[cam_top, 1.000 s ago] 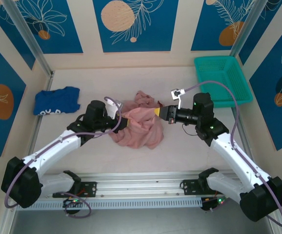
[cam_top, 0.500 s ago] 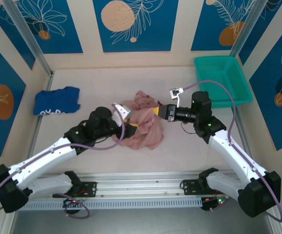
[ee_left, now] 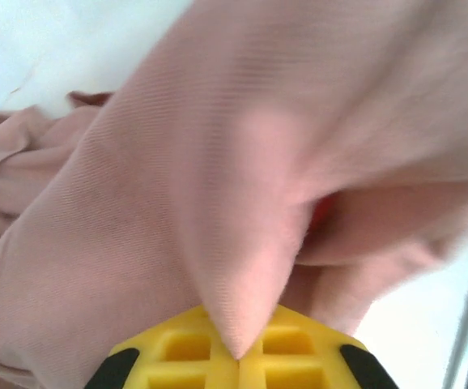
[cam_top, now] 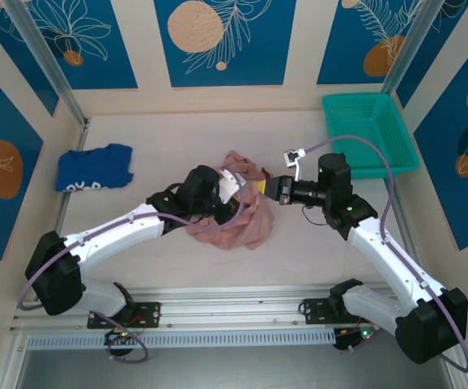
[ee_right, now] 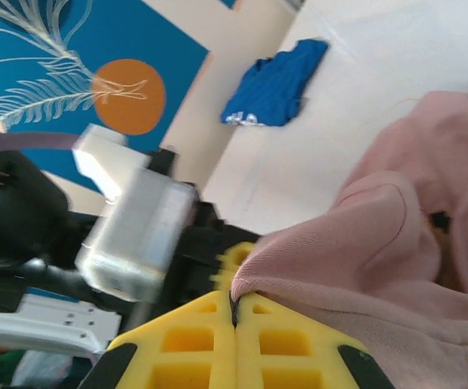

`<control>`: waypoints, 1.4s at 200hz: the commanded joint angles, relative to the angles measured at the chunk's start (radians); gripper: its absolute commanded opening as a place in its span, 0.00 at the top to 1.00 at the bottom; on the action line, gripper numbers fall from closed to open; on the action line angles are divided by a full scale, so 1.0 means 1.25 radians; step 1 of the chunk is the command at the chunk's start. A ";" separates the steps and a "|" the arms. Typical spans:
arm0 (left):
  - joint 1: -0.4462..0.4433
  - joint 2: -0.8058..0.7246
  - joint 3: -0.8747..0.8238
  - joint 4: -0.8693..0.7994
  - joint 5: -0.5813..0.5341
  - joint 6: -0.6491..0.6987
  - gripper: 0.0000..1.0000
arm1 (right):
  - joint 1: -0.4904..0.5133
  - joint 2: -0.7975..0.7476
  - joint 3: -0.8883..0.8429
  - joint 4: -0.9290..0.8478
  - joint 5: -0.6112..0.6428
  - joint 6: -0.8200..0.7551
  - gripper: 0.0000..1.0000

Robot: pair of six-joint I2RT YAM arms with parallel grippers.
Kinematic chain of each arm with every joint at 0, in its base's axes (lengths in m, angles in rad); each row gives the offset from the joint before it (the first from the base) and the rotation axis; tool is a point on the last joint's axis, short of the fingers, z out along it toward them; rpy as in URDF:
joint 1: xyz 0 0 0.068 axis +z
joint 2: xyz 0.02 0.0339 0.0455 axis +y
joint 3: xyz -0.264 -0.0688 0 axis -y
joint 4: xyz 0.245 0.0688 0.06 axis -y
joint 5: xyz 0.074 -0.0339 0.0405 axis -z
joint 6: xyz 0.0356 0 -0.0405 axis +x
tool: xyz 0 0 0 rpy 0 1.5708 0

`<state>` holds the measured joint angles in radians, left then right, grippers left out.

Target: Fold the inside-out t-shirt

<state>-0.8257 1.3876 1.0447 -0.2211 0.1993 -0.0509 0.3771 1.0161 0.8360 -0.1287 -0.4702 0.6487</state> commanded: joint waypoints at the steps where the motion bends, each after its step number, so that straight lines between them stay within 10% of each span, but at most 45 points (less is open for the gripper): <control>1: 0.040 -0.068 0.003 0.022 0.223 -0.030 1.00 | -0.005 -0.024 0.034 -0.118 0.118 -0.095 1.00; 61: 0.141 -0.156 -0.099 0.179 0.582 -0.185 1.00 | -0.004 0.010 0.099 -0.212 0.195 -0.160 0.88; 124: 0.169 -0.135 -0.077 0.172 0.448 -0.307 1.00 | -0.001 -0.043 0.139 -0.357 0.190 -0.274 0.65; 159: 0.170 -0.140 -0.081 0.166 0.426 -0.330 1.00 | 0.079 -0.151 -0.002 -0.194 0.045 -0.316 0.66; 280: 0.170 -0.152 -0.074 0.158 0.429 -0.330 1.00 | 0.201 0.035 -0.071 0.076 0.111 -0.322 0.71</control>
<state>-0.6228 1.2163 0.9287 -0.0372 0.7311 -0.4629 0.6228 1.0428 0.7456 -0.0967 -0.3351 0.2634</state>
